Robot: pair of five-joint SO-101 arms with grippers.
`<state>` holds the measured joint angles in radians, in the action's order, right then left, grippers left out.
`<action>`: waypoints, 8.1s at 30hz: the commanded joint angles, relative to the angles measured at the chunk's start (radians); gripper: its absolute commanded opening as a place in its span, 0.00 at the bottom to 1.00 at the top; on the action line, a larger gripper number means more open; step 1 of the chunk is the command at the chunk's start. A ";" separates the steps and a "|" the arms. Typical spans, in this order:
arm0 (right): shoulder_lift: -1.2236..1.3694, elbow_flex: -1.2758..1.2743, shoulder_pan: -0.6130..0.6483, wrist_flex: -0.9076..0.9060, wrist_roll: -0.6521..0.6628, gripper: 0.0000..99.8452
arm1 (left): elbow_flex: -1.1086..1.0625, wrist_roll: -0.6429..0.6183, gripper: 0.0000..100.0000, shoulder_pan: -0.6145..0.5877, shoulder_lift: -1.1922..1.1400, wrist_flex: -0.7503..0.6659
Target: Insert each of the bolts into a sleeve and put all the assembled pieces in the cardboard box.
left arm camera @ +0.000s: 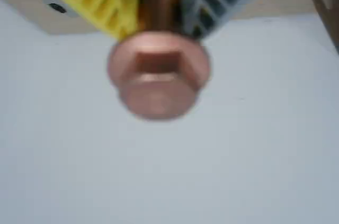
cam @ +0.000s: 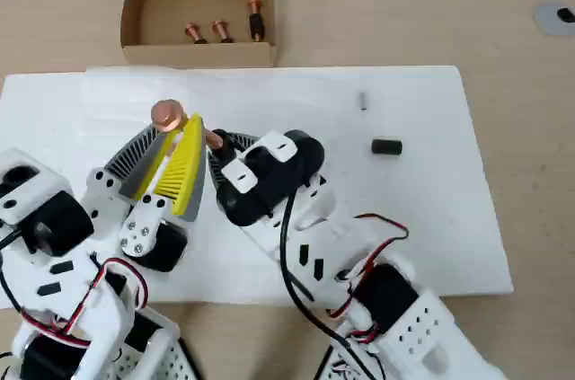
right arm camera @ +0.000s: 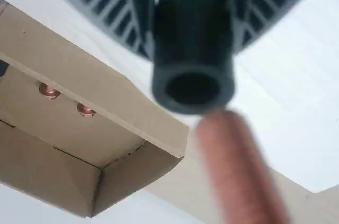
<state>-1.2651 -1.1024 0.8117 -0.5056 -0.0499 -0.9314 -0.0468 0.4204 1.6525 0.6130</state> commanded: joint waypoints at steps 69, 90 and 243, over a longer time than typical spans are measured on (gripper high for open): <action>-0.125 0.005 0.008 -0.063 -0.005 0.01 | -0.005 0.117 0.09 0.057 -0.151 0.026; -0.076 0.130 -0.111 -0.092 -0.009 0.01 | 0.542 0.054 0.20 -0.020 -0.292 0.591; 2.002 1.707 -0.889 -1.281 1.079 0.26 | 0.488 -0.031 0.21 -0.586 -1.389 0.588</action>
<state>0.7188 0.5393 -0.0844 -1.7683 1.0180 -0.4511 -0.0882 -0.1780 0.2486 1.2144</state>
